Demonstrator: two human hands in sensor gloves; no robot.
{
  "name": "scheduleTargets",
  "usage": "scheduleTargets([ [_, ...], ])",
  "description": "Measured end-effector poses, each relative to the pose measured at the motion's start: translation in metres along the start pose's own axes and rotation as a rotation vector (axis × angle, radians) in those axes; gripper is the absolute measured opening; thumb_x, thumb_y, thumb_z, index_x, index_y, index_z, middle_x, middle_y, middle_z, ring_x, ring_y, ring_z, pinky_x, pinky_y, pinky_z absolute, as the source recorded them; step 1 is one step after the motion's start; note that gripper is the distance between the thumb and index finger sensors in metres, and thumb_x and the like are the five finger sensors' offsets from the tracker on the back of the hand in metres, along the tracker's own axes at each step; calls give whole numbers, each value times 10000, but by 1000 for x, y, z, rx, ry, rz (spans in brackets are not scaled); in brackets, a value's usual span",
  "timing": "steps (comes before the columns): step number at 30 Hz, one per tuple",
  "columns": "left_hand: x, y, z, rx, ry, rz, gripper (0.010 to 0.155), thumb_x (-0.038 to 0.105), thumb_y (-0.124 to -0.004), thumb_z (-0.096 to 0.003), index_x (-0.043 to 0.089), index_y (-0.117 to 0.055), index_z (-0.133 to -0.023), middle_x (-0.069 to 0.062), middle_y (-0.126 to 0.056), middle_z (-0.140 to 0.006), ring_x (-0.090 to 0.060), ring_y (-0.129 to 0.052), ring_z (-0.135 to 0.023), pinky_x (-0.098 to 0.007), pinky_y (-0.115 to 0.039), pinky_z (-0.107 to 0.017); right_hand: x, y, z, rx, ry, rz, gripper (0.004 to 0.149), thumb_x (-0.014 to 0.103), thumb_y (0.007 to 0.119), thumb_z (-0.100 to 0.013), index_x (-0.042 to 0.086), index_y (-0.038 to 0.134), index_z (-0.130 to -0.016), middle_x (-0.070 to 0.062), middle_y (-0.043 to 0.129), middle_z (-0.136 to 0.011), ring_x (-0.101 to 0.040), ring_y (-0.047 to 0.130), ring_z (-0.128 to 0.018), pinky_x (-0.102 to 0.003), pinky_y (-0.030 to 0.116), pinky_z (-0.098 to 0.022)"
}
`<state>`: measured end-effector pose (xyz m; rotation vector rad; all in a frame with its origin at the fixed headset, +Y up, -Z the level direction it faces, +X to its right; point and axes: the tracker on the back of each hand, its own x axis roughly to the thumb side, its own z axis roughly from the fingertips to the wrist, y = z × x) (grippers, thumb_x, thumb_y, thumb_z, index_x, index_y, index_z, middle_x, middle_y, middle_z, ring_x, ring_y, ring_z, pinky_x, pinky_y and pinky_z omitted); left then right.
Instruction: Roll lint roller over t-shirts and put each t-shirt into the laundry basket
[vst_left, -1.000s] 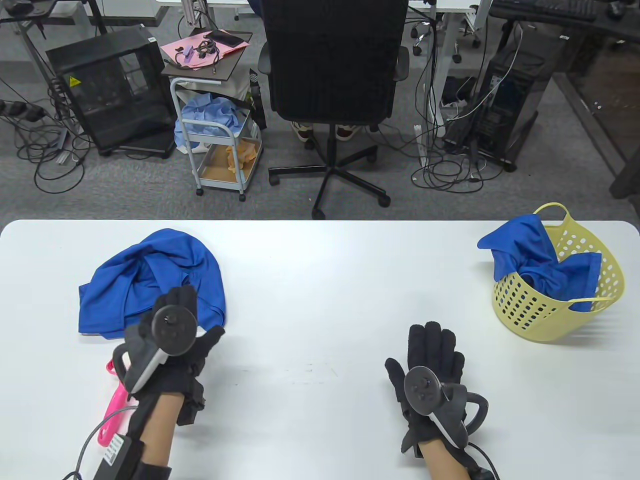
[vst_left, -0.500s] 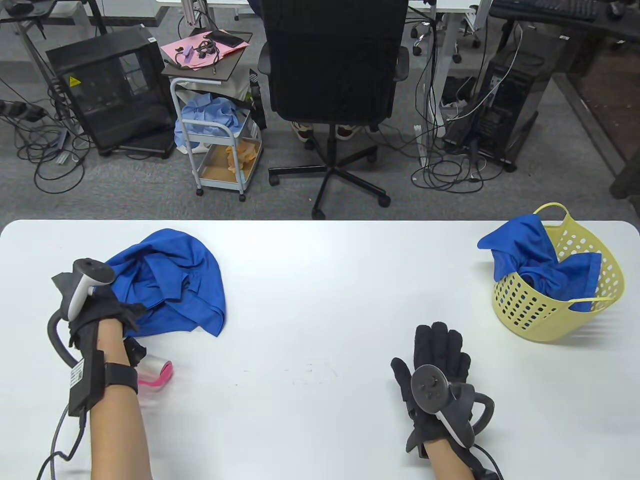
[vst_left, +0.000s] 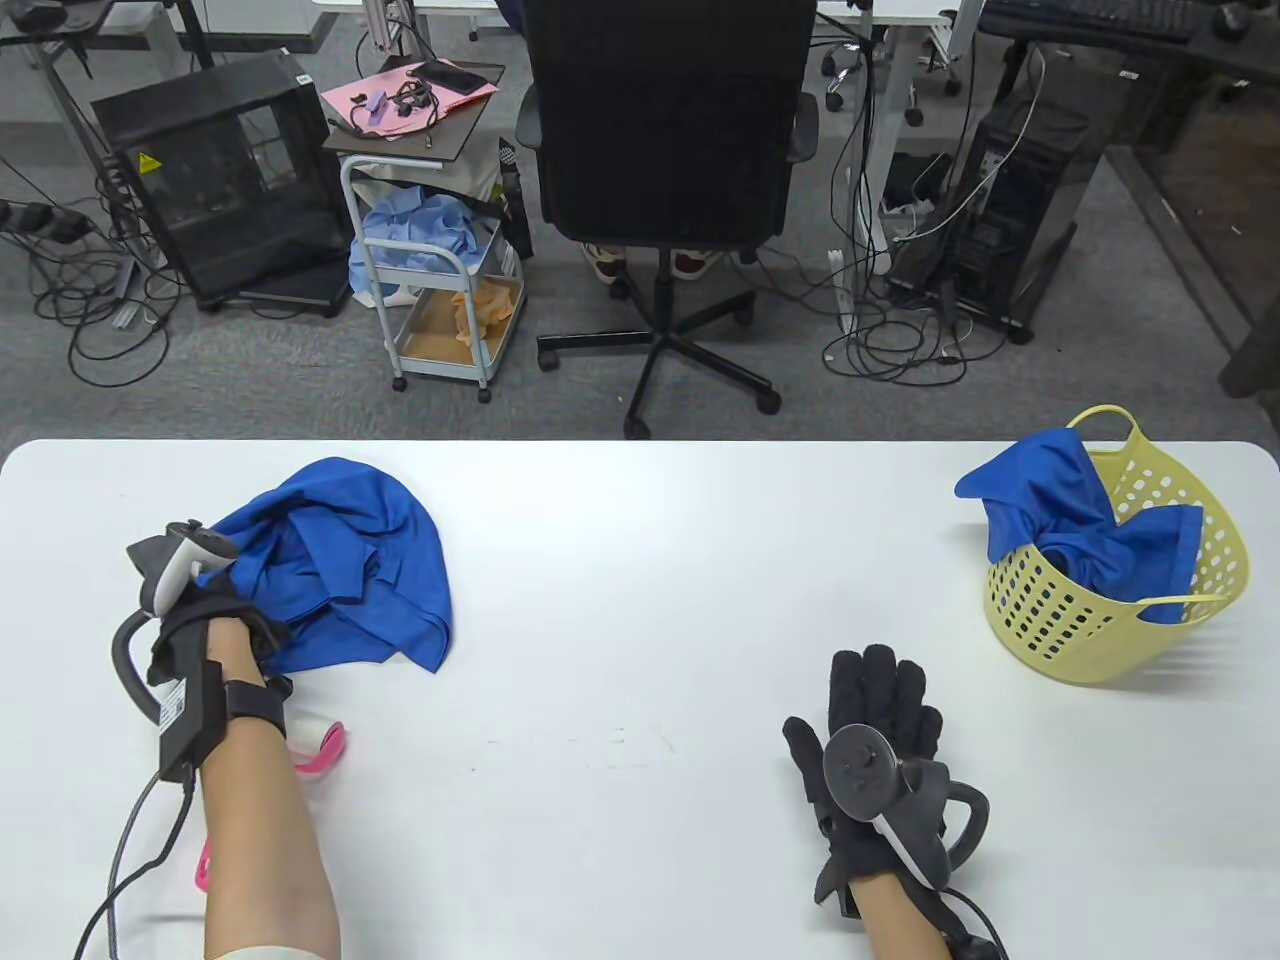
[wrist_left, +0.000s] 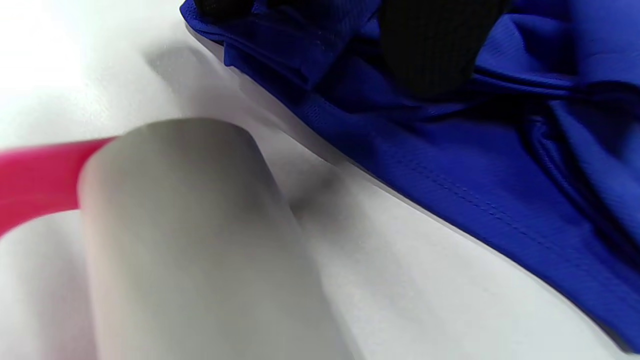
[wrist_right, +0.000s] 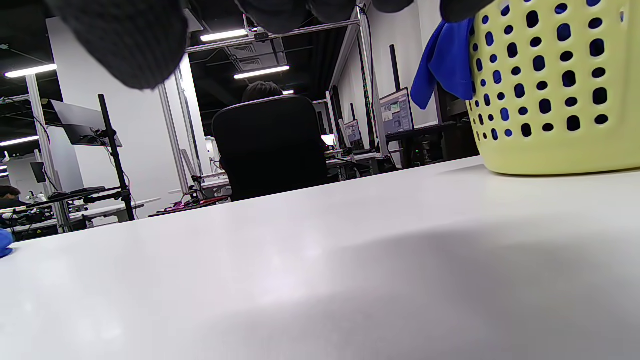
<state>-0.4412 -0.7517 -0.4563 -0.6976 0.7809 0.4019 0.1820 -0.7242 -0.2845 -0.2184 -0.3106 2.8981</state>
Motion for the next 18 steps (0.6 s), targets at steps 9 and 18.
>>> scheduleTargets([
  [9, 4, -6, -17, 69, 60, -130, 962, 460, -793, -549, 277, -27, -1102, -39, -499, -1020, -369, -559, -987, -656, -450, -774, 0, 0, -1, 11, 2, 0, 758, 597, 669, -494, 261, 337, -1087, -50, 244, -1185, -367, 251, -1047, -592, 376, -730],
  [18, 3, 2, -19, 183, 53, -161, 728, 438, -759, -553, 266, -353, -1132, 22, -793, -817, -245, -901, -755, -569, -725, -701, 0, 0, -2, 26, 6, 4, 755, 598, 666, -495, 263, 337, -1086, -49, 244, -1186, -367, 246, -1046, -592, 369, -731],
])
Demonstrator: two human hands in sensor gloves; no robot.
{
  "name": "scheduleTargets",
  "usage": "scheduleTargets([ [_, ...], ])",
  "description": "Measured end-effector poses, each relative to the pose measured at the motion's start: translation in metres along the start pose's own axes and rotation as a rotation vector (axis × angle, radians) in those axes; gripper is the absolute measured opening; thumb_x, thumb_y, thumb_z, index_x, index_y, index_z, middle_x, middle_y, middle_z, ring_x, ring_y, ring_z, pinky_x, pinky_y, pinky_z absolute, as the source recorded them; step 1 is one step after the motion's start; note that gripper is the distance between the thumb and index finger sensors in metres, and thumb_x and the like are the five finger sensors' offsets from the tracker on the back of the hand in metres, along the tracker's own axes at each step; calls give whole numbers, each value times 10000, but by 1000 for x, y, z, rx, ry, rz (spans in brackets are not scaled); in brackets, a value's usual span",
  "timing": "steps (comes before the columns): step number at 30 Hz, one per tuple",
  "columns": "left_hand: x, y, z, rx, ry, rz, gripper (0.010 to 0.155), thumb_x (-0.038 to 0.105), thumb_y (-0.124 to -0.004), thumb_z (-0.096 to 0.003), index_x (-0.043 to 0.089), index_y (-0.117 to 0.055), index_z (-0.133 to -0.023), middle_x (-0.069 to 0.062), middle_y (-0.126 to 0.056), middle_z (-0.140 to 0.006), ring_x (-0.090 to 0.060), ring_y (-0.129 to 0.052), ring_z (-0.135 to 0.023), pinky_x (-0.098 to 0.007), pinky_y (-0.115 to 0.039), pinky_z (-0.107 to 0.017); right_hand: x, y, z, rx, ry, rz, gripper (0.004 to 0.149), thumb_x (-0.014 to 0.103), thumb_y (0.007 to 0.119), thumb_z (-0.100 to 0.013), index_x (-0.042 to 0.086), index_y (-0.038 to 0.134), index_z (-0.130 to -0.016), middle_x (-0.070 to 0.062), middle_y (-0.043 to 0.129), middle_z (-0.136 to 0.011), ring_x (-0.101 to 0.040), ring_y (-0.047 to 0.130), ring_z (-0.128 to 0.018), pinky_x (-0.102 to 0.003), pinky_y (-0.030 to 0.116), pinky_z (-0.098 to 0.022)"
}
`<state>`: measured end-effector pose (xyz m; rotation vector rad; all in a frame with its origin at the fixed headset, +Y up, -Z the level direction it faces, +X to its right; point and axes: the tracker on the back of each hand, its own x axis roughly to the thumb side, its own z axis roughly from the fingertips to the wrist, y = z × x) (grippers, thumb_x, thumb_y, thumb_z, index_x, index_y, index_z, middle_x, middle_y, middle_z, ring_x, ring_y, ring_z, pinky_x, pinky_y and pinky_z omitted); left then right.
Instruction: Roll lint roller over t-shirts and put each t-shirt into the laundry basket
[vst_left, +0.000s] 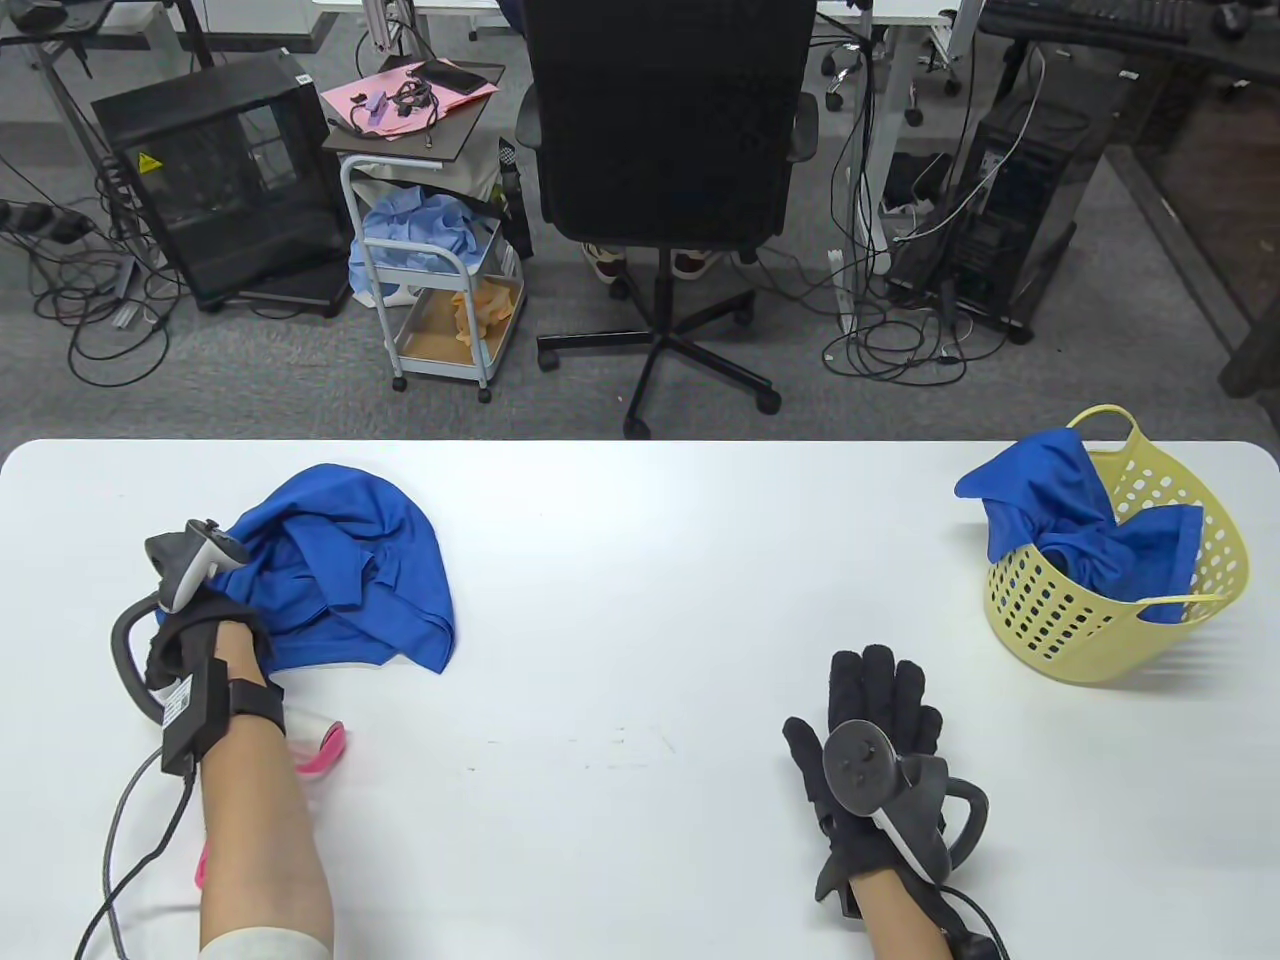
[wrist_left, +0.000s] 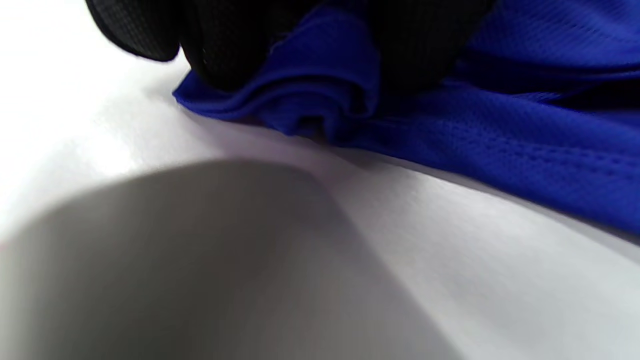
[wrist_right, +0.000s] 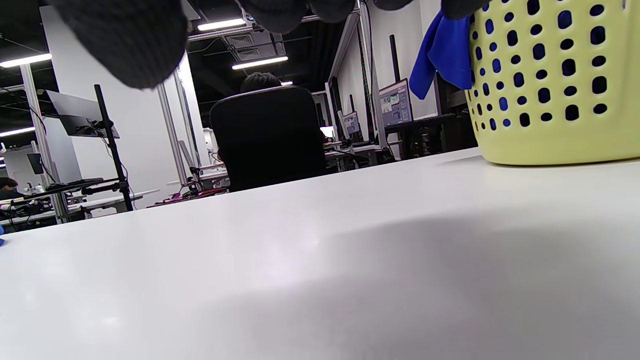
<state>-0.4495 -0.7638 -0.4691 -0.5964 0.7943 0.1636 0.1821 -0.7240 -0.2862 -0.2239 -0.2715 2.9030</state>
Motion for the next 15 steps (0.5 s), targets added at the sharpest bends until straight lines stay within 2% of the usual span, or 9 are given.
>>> scheduleTargets([
  [3, -7, 3, 4, 39, -11, 70, 583, 428, -738, -561, 278, -534, -1086, 17, -872, -783, -240, -980, -696, -549, -799, -651, 0, -2, 0, -7, 0, -8, 754, 596, 667, -496, 261, 339, -1086, -52, 245, -1185, -368, 247, -1046, -592, 371, -729],
  [6, -19, 12, 13, 73, -47, 197, 511, 417, -723, -567, 271, -646, -1051, 4, -924, -764, -241, -1043, -675, -519, -862, -606, -1, -4, -1, -9, -1, -21, 751, 594, 667, -496, 261, 342, -1086, -52, 249, -1185, -369, 248, -1045, -592, 372, -728],
  [9, -27, 25, 27, 140, -100, 337, 500, 400, -721, -567, 249, -672, -1040, -15, -945, -748, -277, -1060, -652, -517, -884, -569, -1, -5, -1, -10, -3, -28, 749, 593, 666, -497, 260, 344, -1086, -51, 247, -1185, -368, 249, -1045, -592, 372, -728],
  [15, -32, 68, 83, 279, -268, 549, 502, 382, -699, -571, 194, -661, -1036, -24, -971, -739, -278, -1086, -634, -498, -901, -545, 0, -9, 0, -23, -7, -49, 746, 589, 665, -499, 259, 344, -1086, -54, 247, -1184, -369, 250, -1044, -591, 372, -729],
])
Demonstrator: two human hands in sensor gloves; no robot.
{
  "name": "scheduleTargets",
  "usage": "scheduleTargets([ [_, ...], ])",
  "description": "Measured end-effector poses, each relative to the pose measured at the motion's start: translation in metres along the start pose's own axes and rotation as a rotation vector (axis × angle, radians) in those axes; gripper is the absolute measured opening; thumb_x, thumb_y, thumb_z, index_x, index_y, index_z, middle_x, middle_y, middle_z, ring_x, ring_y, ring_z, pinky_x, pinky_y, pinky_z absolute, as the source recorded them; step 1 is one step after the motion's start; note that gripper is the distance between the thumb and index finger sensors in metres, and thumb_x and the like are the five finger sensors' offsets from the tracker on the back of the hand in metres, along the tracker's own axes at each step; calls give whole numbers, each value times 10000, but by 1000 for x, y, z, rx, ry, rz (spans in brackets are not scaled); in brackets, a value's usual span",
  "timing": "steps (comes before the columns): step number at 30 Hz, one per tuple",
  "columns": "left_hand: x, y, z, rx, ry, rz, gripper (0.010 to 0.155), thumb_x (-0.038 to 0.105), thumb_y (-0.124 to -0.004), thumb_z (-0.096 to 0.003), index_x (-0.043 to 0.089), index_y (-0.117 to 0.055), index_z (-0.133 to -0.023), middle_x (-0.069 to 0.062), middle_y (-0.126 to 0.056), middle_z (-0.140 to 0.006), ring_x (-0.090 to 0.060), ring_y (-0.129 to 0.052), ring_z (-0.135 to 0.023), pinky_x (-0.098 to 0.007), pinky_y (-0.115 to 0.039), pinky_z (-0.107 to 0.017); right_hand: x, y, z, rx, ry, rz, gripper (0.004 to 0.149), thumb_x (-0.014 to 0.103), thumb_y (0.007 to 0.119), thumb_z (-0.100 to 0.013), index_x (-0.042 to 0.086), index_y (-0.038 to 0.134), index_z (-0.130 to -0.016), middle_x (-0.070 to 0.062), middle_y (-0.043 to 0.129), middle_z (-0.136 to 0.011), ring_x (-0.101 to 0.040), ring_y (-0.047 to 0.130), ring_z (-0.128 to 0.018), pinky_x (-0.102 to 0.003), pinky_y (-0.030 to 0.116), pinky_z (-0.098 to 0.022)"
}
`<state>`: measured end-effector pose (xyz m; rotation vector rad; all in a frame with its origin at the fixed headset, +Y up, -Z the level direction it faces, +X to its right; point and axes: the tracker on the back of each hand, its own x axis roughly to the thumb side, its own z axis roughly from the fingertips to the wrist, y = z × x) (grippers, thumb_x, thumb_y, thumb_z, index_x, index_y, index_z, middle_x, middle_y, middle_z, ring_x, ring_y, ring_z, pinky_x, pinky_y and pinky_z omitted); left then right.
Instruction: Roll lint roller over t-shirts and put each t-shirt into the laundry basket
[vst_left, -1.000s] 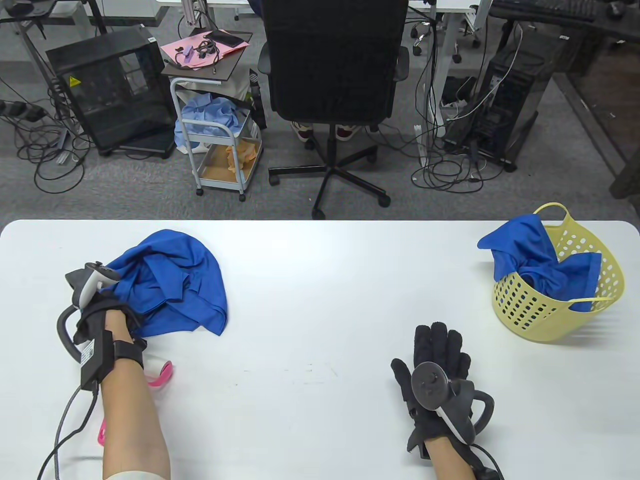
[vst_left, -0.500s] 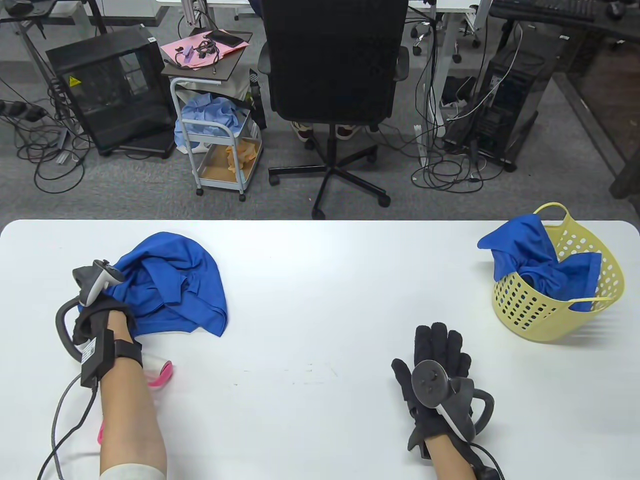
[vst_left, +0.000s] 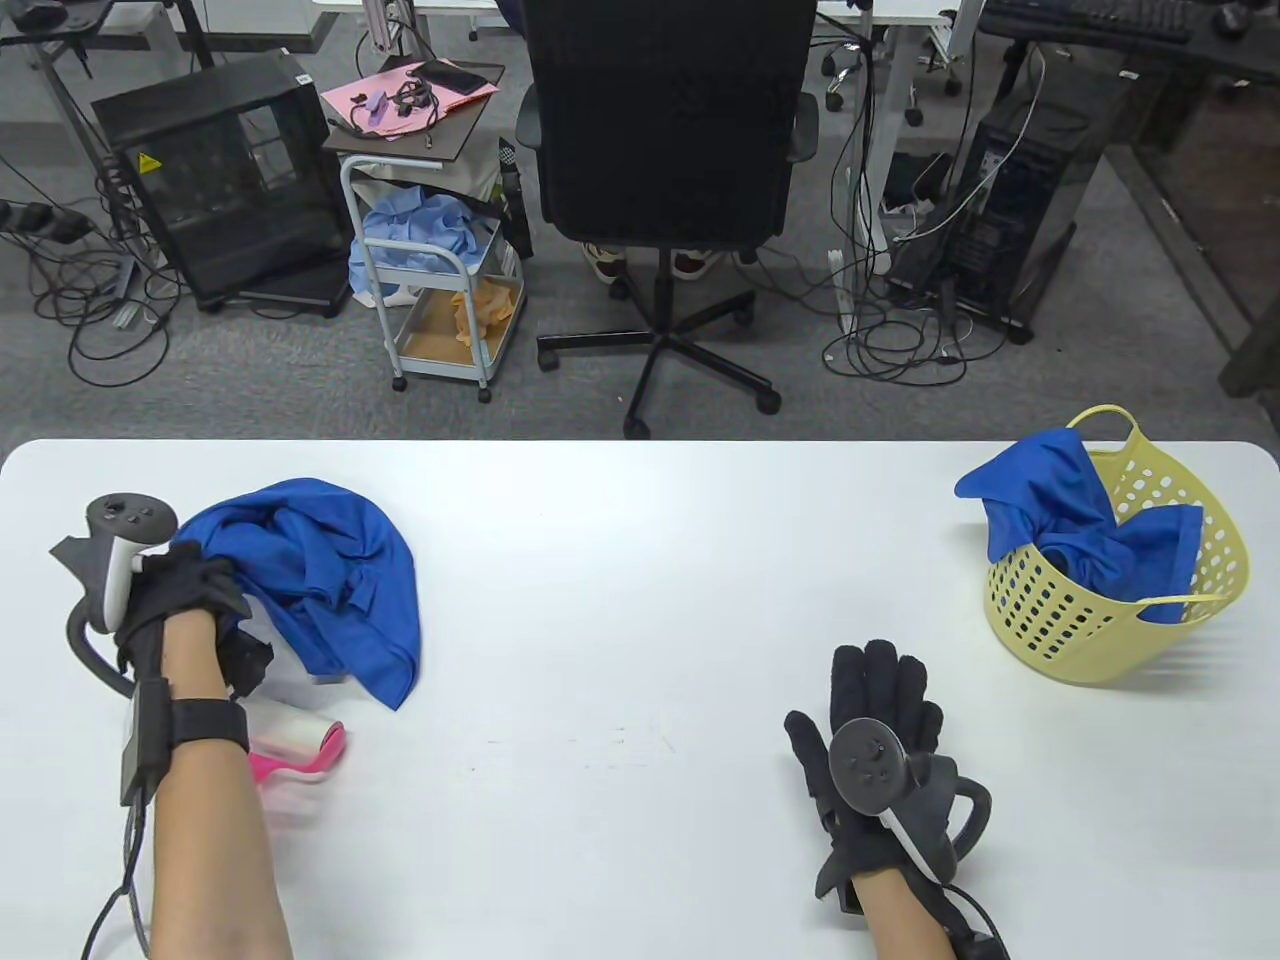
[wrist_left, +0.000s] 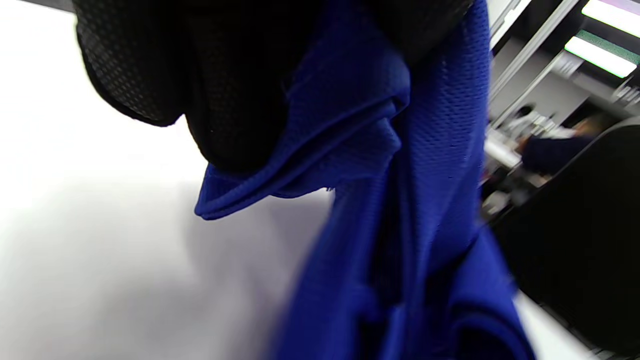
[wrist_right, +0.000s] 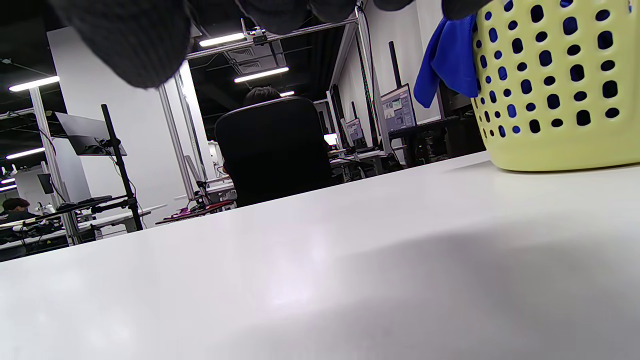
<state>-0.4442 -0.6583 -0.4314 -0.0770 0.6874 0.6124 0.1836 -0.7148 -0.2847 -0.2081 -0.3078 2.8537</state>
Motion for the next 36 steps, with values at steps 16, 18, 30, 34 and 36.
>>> scheduleTargets([
  [16, 73, 61, 122, 97, -541, 548, 516, 343, -671, -579, 101, -615, -1032, -58, -978, -760, -300, -1087, -691, -483, -881, -581, -4, -6, 4, -11, 4, -53, 734, 579, 663, -503, 258, 350, -1084, -59, 252, -1183, -370, 258, -1043, -587, 384, -729],
  [18, 84, 64, 140, 80, -624, 590, 516, 345, -668, -580, 104, -611, -1032, -53, -975, -766, -299, -1085, -697, -482, -877, -587, -4, -5, 4, -10, -1, -54, 734, 580, 664, -503, 259, 350, -1084, -59, 252, -1183, -367, 260, -1044, -586, 386, -729],
  [30, 153, 23, 233, -154, -890, 721, 519, 345, -666, -583, 96, -601, -1034, -54, -970, -782, -308, -1073, -720, -484, -867, -599, 27, -27, 10, -79, -193, -252, 737, 588, 673, -497, 279, 352, -1083, -35, 251, -1187, -347, 282, -1055, -545, 419, -750],
  [34, 174, 0, 259, -230, -955, 699, 520, 344, -667, -583, 91, -603, -1032, -56, -973, -783, -307, -1075, -722, -484, -869, -598, 61, -52, 8, -74, -341, -420, 790, 607, 694, -482, 282, 306, -1089, -47, 235, -1193, -347, 327, -1069, -542, 469, -759],
  [36, 182, -11, 269, -261, -980, 690, 520, 344, -668, -583, 92, -604, -1034, -57, -973, -784, -310, -1075, -721, -489, -869, -597, 77, -67, 2, -62, -364, -487, 845, 617, 705, -473, 279, 235, -1089, -74, 209, -1194, -363, 337, -1074, -556, 485, -759],
])
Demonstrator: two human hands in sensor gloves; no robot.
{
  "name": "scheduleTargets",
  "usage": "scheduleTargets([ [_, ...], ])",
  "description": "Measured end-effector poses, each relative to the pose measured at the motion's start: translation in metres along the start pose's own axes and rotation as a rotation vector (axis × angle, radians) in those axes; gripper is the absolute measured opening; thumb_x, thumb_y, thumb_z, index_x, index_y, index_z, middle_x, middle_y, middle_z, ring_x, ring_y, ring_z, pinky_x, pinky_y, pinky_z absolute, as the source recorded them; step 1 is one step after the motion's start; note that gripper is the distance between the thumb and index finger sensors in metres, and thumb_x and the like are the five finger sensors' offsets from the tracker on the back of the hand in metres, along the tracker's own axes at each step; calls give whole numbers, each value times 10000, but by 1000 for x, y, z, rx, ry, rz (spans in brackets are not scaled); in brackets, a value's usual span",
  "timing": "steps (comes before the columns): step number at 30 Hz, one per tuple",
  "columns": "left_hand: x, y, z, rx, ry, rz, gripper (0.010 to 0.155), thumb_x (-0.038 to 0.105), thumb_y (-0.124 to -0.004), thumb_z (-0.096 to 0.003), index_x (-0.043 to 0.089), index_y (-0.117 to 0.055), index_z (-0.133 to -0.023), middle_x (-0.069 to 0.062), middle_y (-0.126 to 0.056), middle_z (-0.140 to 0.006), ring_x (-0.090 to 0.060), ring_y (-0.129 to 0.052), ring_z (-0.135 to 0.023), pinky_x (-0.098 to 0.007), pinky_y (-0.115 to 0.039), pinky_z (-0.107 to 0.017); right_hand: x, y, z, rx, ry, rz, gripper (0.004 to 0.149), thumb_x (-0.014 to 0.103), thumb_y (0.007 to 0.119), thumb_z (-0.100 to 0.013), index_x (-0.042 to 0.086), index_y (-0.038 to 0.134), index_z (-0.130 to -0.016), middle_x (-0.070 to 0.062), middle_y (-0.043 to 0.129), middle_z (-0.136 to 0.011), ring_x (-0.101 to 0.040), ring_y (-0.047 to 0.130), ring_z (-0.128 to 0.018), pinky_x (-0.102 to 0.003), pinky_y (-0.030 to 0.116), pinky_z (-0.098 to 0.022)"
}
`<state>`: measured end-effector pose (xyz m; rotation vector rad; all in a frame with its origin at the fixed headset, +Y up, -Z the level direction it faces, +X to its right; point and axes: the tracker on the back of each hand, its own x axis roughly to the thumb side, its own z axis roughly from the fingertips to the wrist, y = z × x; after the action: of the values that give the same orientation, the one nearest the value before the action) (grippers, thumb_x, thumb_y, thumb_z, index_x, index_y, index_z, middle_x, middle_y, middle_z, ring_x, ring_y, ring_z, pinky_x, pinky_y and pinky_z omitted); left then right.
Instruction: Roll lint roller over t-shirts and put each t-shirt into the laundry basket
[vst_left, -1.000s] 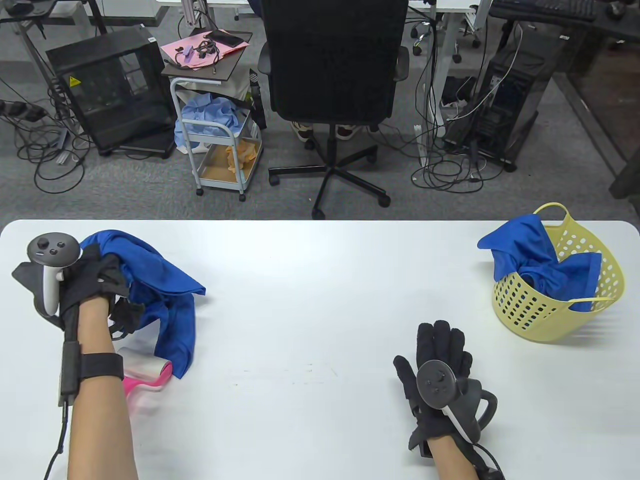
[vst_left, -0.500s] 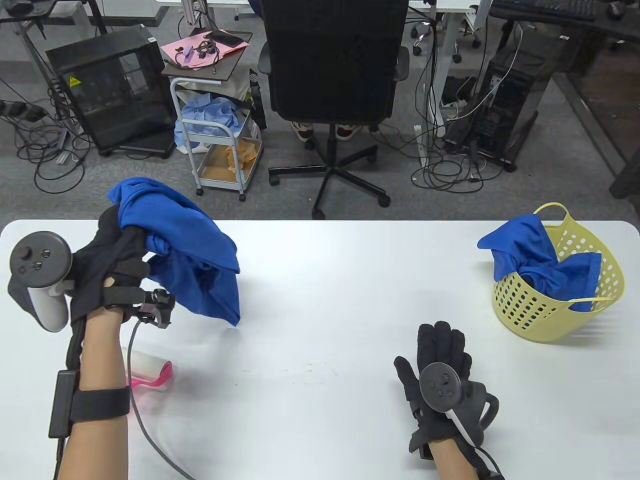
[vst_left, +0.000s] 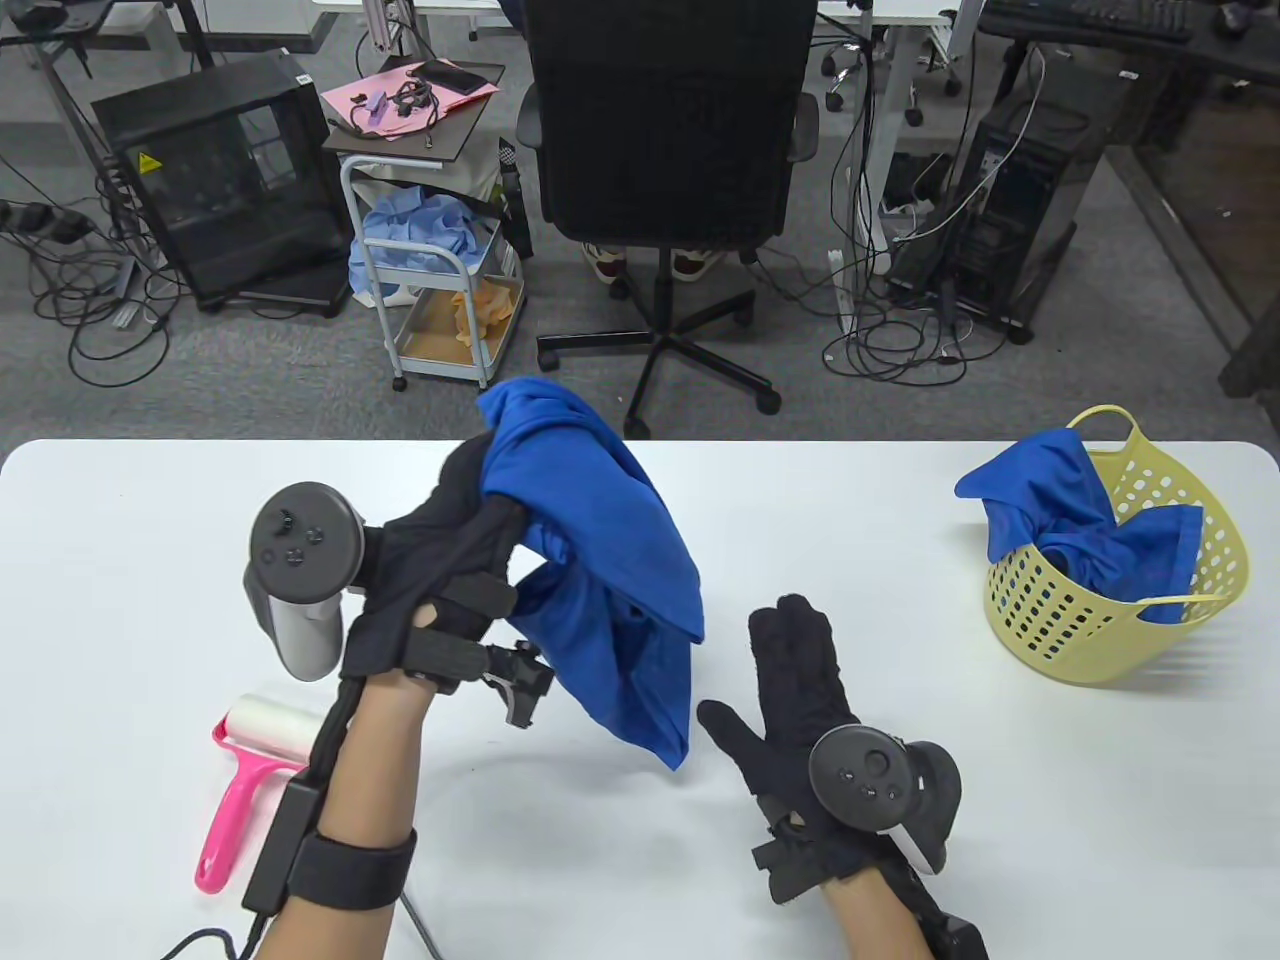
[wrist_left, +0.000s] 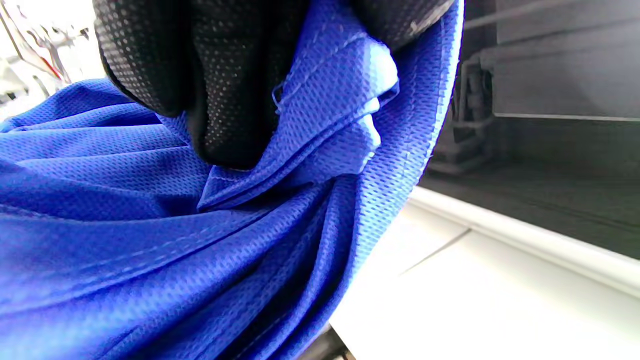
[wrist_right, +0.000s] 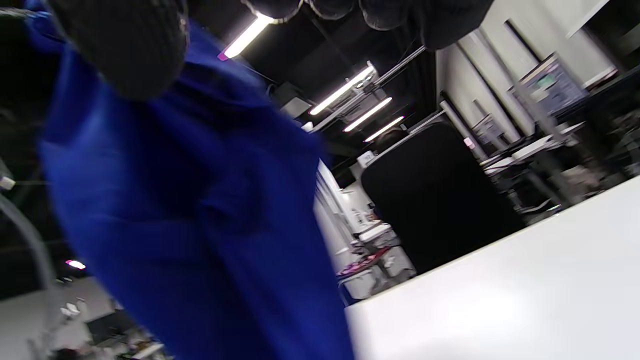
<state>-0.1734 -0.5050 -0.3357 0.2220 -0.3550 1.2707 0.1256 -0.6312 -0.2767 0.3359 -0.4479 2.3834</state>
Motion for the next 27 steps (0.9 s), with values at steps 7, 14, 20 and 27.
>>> scheduleTargets([
  [7, 4, -44, -2, -113, 2, -117, 508, 359, -694, -579, 140, -639, -1035, -50, -969, -777, -321, -1063, -722, -521, -857, -603, 49, -25, -53, -38, -52, -63, 866, 635, 720, -457, 330, 213, -1089, -109, 324, -1206, -440, 628, -1002, -590, 665, -692],
  [14, -4, -37, -3, -198, 1, -63, 604, 470, -762, -553, 180, -582, -1051, -13, -886, -792, -301, -988, -744, -560, -759, -665, 45, -44, -86, 53, -36, -352, 497, 474, 692, -502, 284, 706, -960, -54, 873, -960, -304, 958, -743, -447, 859, -527],
  [20, 6, -37, 3, -280, -89, -259, 889, 485, -845, -513, 216, -273, -1138, 13, -634, -977, -290, -795, -907, -606, -644, -728, 49, -46, -101, 122, -47, -557, 492, 452, 666, -525, 243, 690, -970, -104, 855, -958, -308, 966, -722, -431, 867, -514],
  [27, 2, -2, 0, -106, -42, -168, 449, 434, -766, -548, 273, -735, -965, -5, -743, -872, -281, -886, -806, -625, -720, -670, 34, -67, -110, 52, 25, -670, 479, 436, 684, -525, 240, 707, -961, -131, 881, -927, -299, 1000, -671, -415, 889, -478],
])
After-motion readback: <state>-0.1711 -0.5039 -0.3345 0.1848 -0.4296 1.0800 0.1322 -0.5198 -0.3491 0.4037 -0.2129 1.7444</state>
